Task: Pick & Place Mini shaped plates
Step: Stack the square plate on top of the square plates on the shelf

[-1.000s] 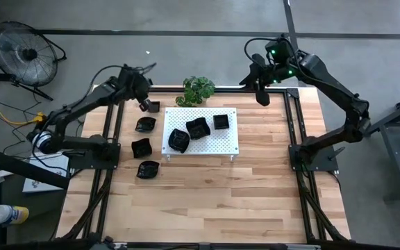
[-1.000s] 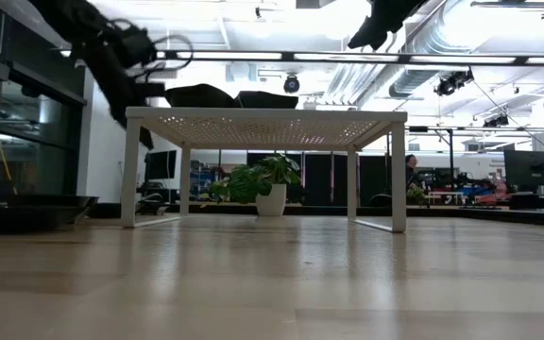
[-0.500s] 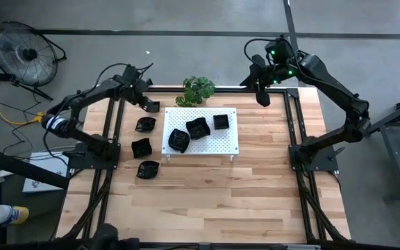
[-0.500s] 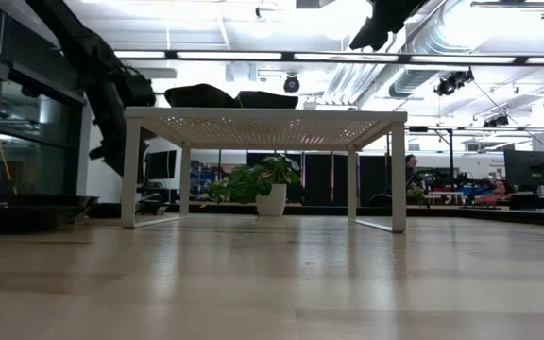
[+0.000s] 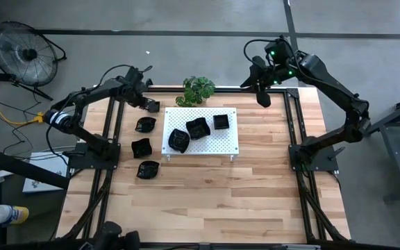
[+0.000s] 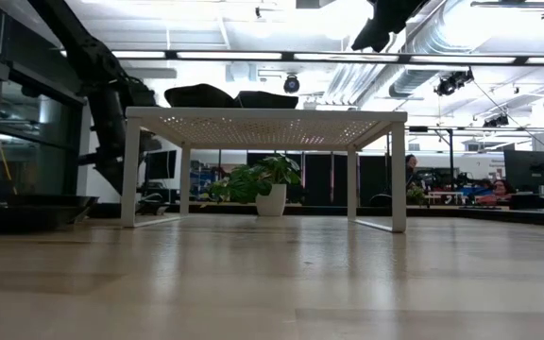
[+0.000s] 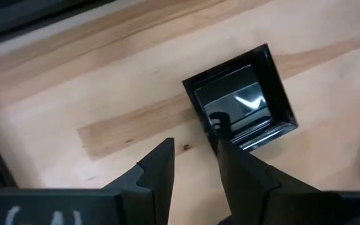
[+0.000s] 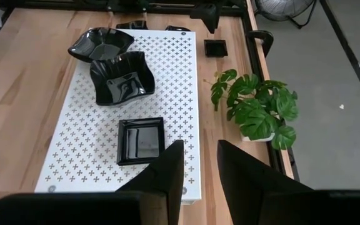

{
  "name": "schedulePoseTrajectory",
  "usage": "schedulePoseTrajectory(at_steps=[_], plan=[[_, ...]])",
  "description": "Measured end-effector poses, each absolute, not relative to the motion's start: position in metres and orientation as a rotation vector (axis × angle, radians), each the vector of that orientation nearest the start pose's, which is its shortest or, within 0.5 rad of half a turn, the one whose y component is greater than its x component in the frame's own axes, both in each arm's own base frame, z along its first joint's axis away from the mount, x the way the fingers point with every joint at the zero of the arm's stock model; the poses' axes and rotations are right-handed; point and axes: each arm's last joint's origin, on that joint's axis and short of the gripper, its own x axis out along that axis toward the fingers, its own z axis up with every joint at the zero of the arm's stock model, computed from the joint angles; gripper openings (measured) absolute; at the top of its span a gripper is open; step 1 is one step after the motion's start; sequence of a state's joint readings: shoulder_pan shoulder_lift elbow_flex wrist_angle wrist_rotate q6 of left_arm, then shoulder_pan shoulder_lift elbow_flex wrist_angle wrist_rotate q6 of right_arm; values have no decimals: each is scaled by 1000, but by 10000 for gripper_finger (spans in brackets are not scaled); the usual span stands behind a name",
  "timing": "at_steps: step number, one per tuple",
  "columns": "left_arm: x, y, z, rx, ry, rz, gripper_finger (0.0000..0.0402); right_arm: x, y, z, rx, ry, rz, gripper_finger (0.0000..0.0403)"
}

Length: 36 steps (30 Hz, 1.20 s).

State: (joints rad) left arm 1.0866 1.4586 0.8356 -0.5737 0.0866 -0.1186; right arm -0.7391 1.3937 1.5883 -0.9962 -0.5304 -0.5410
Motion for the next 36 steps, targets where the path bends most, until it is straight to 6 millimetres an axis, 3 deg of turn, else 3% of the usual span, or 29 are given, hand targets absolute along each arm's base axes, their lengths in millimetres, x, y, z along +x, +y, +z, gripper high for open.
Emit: schedulePoseTrajectory(at_steps=[23,29,36], plan=[[125,232,183,-873,901,1006,120,207,-168,402,-28,675,-15,92],[130,234,170,-908,944,973,120,207,-168,403,-28,674,-14,92],[135,240,171,-878,898,995,120,206,-168,402,-25,677,-12,92]])
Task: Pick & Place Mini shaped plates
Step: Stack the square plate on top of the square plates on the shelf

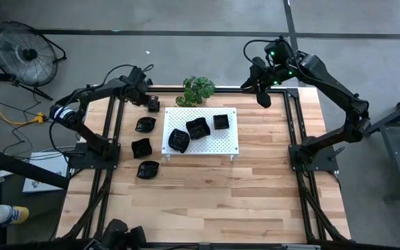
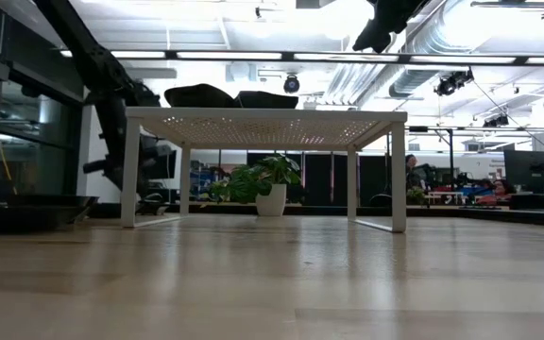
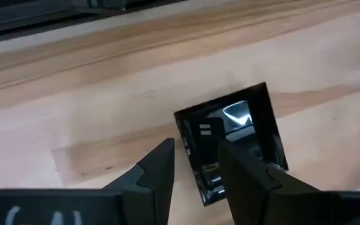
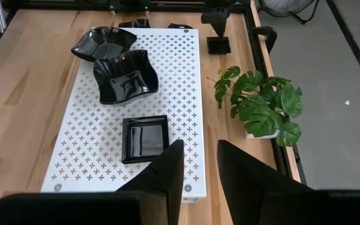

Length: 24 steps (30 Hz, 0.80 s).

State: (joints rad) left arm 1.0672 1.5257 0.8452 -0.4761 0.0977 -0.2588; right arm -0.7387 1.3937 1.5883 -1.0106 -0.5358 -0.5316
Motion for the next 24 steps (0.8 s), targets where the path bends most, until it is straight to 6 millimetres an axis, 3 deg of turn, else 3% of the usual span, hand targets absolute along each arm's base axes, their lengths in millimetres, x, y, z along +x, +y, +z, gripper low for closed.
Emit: schedulePoseTrajectory(at_steps=[4,24], plan=[[138,239,163,-895,941,1003,120,206,-168,402,-23,679,-11,92],[149,238,157,-814,984,1101,120,206,-166,402,-4,661,30,92]])
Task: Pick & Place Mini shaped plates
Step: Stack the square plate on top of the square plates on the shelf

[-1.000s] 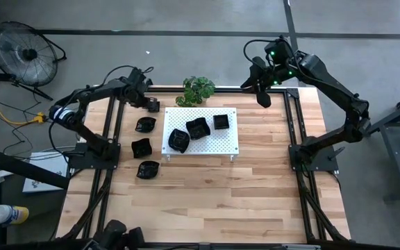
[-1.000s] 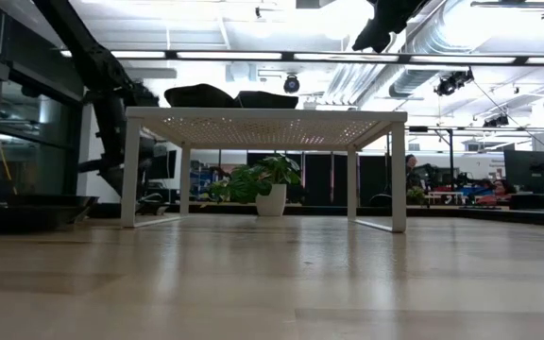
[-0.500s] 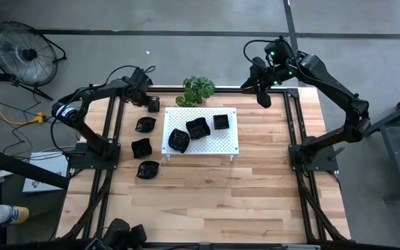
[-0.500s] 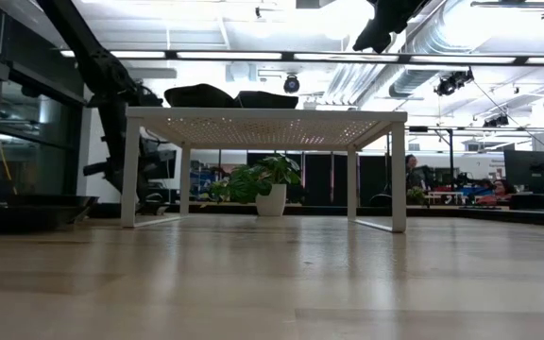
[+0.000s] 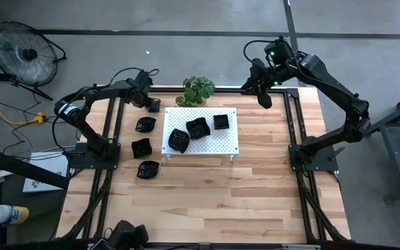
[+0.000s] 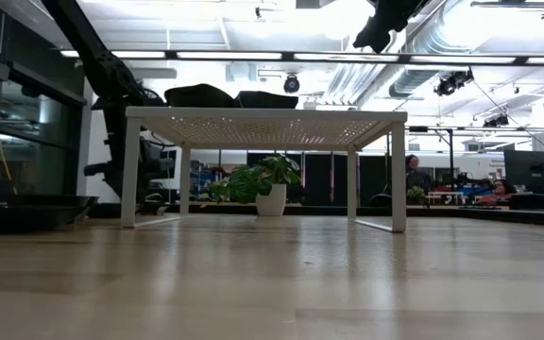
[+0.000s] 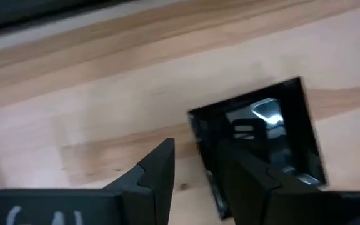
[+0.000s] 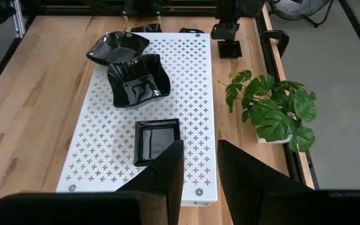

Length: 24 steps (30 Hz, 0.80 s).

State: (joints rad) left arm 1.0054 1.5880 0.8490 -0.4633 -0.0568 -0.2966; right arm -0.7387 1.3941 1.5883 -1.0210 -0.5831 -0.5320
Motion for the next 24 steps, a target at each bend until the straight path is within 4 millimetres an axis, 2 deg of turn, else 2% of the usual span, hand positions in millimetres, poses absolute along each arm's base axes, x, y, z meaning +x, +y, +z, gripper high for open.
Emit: schedulePoseTrajectory(at_steps=[24], plan=[[153,236,152,-824,1005,1066,119,206,-166,402,-3,663,30,92]])
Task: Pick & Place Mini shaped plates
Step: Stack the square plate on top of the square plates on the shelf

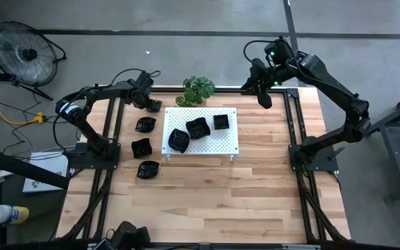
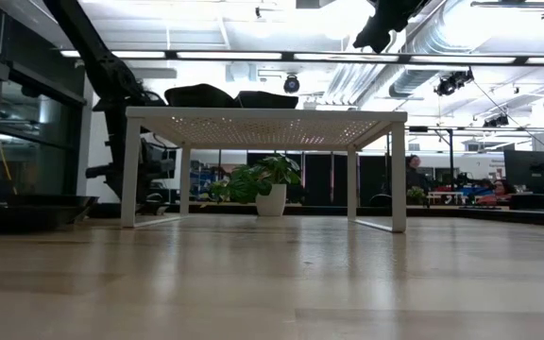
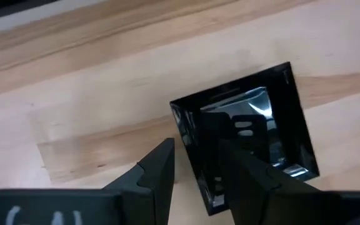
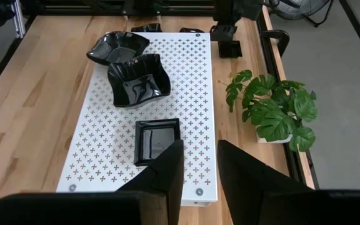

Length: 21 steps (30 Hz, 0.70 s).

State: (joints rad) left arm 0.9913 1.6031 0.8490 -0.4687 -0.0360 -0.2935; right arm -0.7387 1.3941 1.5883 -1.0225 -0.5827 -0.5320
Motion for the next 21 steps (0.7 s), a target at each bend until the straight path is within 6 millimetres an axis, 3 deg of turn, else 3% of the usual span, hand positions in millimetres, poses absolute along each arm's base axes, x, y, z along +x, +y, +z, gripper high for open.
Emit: schedulePoseTrajectory(at_steps=[7,16,21], plan=[[153,236,153,-834,1005,1059,114,206,-166,402,-2,664,30,92],[153,236,153,-826,1014,1041,35,206,-166,401,1,667,31,92],[153,236,153,-822,1015,1035,16,206,-166,401,1,668,32,92]])
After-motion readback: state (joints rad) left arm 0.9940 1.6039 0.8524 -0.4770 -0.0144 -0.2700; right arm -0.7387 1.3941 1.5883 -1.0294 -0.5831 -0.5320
